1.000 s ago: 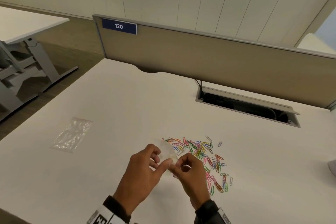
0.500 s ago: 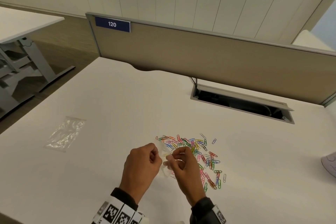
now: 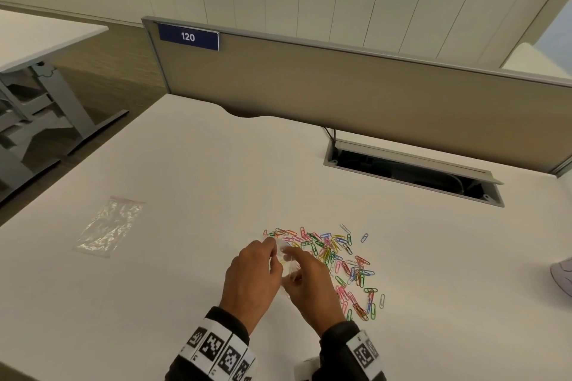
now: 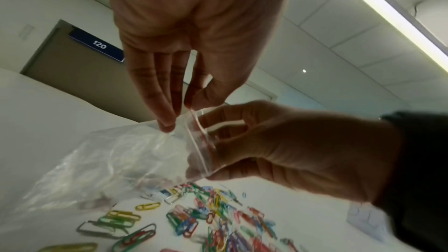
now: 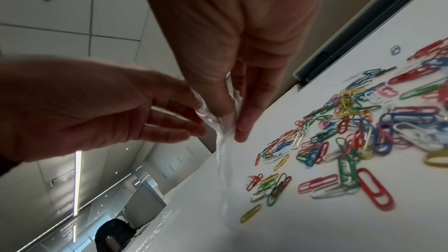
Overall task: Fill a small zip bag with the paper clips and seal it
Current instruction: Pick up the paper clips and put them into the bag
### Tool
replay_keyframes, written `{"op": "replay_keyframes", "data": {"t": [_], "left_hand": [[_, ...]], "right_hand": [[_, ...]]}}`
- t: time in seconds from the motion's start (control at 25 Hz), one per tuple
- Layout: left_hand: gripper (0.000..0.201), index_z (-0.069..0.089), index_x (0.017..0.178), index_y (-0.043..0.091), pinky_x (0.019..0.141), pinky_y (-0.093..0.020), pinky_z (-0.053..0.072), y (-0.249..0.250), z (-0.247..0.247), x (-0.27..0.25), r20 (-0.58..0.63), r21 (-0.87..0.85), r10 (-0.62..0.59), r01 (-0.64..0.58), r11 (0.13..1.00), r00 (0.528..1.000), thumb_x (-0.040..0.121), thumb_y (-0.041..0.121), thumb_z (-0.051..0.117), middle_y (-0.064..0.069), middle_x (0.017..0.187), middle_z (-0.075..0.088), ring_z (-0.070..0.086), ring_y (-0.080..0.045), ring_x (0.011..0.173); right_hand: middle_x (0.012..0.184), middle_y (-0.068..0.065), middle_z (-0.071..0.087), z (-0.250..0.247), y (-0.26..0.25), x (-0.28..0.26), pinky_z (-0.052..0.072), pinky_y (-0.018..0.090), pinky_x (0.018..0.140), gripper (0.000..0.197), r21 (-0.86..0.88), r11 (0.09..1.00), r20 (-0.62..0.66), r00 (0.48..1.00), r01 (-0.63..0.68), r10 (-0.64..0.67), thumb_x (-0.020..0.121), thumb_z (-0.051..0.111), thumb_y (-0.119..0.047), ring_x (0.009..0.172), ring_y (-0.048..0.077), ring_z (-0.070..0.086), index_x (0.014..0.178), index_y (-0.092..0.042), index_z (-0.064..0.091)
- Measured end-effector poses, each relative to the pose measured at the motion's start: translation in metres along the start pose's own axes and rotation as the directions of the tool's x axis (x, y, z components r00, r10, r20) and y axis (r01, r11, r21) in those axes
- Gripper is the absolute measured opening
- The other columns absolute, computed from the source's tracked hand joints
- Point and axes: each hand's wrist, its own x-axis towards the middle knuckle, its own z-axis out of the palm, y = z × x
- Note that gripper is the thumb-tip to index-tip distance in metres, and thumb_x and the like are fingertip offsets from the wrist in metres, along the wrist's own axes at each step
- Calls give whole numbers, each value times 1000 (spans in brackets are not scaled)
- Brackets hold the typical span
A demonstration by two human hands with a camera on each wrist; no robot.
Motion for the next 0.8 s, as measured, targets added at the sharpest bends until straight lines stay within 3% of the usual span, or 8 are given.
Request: {"op": "replay_keyframes", "data": {"t": [0.12, 0.24, 0.4, 0.52, 0.6, 0.68, 0.8], "left_hand": [[41, 41, 128, 26, 84, -27, 56, 3, 11, -1, 36, 37, 34, -36, 999, 999, 90, 33, 57, -1, 124, 62, 67, -19, 102], [45, 38, 132, 25, 86, -28, 56, 1, 14, 0, 54, 80, 36, -40, 996, 998, 91, 27, 56, -3, 124, 62, 66, -20, 104], [21, 60, 110, 14, 81, -22, 57, -9, 13, 5, 24, 18, -22, 21, 1000, 999, 91, 23, 59, -5, 111, 70, 69, -17, 93], [14, 67, 99, 12, 78, -20, 57, -14, 16, 8, 14, -32, -44, 45, 998, 999, 89, 20, 62, -5, 102, 73, 70, -16, 87], [11, 70, 93, 11, 74, -19, 56, -14, 20, 9, 11, -54, -45, 46, 998, 999, 88, 18, 62, -5, 94, 75, 69, -15, 81], [11, 71, 90, 9, 72, -19, 56, -13, 23, 10, 12, -79, -52, 53, 995, 999, 87, 16, 64, -6, 89, 75, 69, -15, 77], [10, 72, 89, 8, 71, -20, 56, -11, 27, 12, 18, -115, -65, 67, 991, 998, 85, 15, 66, -7, 87, 75, 69, -16, 76]], "right_hand": [[111, -8, 63, 5, 6, 3, 53, 18, 67, 44, -34, 999, -2, 1000, 13, -13, 85, 62, -2, 70, 7, 59, 122, -25, 54], [111, -7, 63, 5, 10, 5, 56, 18, 66, 41, -1, 1000, 30, 1000, 6, -6, 86, 66, -8, 70, 9, 62, 122, -24, 54], [106, -10, 61, -1, 15, 8, 57, 19, 64, 37, 114, 989, 49, 995, -89, 84, 81, 72, -15, 67, 19, 66, 114, -28, 59], [107, -12, 61, -6, 17, 7, 54, 14, 67, 19, 176, 981, 32, 996, -83, 79, 82, 71, -27, 82, 8, 66, 98, -30, 62], [109, -13, 62, -16, 25, 2, 52, 16, 76, 19, 195, 979, -82, 993, -64, 81, 82, 70, -33, 96, 4, 61, 99, -31, 62], [115, -10, 63, -31, 43, -3, 47, 25, 89, 32, 38, 995, -196, 976, -87, 93, 81, 69, -43, 109, 10, 55, 109, -29, 61], [141, 0, 49, -53, 72, -9, 38, 42, 103, 73, -382, 899, -117, 976, -216, 185, 70, 61, -69, 131, 25, 36, 132, -32, 48]]}}
